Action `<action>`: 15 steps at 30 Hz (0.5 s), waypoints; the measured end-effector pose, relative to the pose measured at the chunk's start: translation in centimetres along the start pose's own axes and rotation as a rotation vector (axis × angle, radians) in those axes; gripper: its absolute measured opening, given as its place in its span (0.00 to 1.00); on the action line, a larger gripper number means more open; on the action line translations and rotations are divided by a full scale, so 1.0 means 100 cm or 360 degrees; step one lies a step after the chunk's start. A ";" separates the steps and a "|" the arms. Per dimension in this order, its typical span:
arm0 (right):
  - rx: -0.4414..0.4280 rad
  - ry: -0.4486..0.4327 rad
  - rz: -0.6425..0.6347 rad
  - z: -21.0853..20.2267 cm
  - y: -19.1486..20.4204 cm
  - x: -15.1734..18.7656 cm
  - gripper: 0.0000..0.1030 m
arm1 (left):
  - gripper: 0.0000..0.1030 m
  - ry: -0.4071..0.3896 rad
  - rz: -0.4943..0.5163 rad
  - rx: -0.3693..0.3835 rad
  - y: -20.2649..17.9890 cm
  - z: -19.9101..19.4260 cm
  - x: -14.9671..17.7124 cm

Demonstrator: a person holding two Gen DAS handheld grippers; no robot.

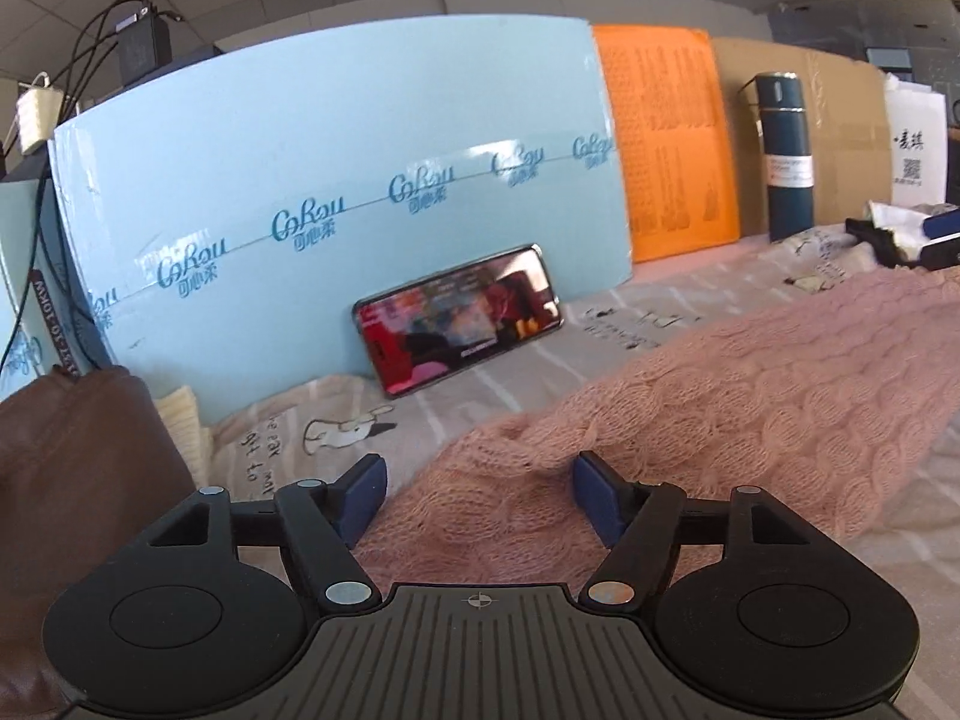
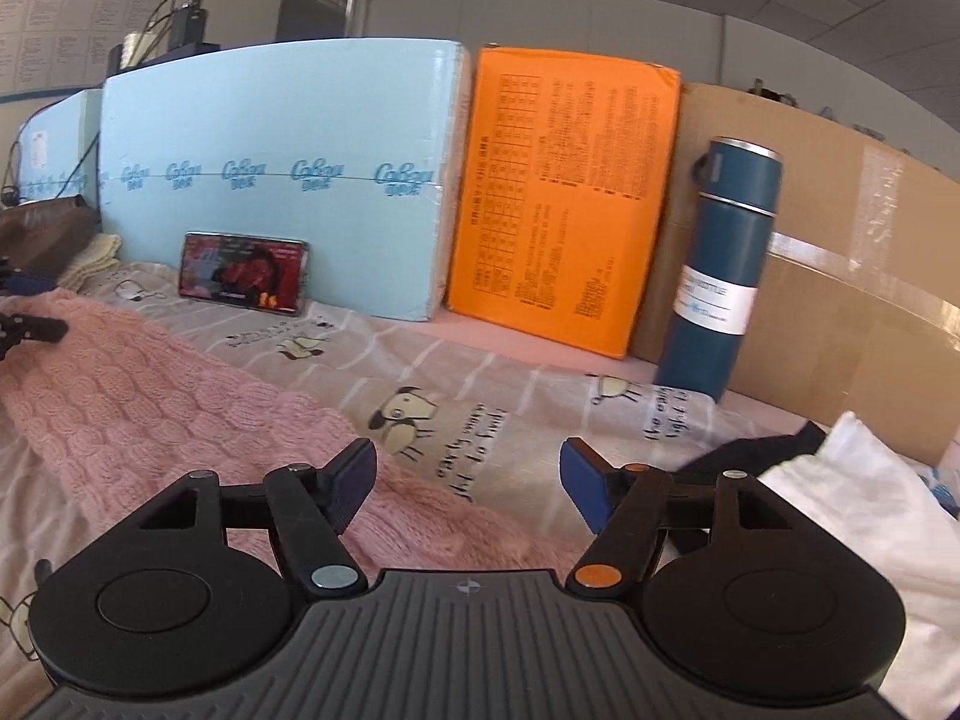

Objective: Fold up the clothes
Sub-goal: 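Grasp the sweater edge near the white shirt with the right tool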

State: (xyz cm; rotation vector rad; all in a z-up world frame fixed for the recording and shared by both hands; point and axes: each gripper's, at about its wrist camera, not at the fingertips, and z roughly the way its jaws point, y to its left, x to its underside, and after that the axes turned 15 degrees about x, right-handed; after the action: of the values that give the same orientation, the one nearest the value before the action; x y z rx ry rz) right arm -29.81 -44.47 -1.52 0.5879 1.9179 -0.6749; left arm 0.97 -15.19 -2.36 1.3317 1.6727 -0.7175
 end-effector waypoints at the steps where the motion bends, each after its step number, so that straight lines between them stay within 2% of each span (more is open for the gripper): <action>1: 0.0045 0.0001 0.0041 -0.003 -0.007 0.002 0.64 | 0.68 -0.0010 -0.0027 -0.0005 0.001 -0.002 0.000; 3: 0.0157 0.0007 0.0144 -0.011 -0.021 0.008 0.65 | 0.79 -0.0071 -0.0093 0.0003 -0.001 -0.013 -0.003; 6: 0.0259 0.0033 0.0342 -0.024 -0.041 0.016 0.69 | 0.88 -0.0171 -0.0194 0.0018 -0.005 -0.030 -0.008; 8: 0.0286 0.0067 0.0497 -0.032 -0.054 0.022 0.69 | 0.88 -0.0210 -0.0266 0.0076 -0.008 -0.037 -0.007; 11: 0.0298 0.0151 0.0607 -0.038 -0.062 0.032 0.69 | 0.88 -0.0226 -0.0317 0.0145 -0.015 -0.040 -0.003; 14: 0.0293 0.0247 0.0603 -0.033 -0.059 0.038 0.67 | 0.88 -0.0209 -0.0334 0.0153 -0.016 -0.038 0.001; 15: 0.0294 0.0277 0.0601 -0.030 -0.057 0.040 0.64 | 0.88 -0.0203 -0.0340 0.0155 -0.016 -0.037 0.002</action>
State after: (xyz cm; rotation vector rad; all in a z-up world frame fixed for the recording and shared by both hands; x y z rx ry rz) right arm -37.09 -46.12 -2.87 1.1241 1.8411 -0.5722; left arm -1.59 -12.35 -0.95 1.1576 1.7105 -0.9990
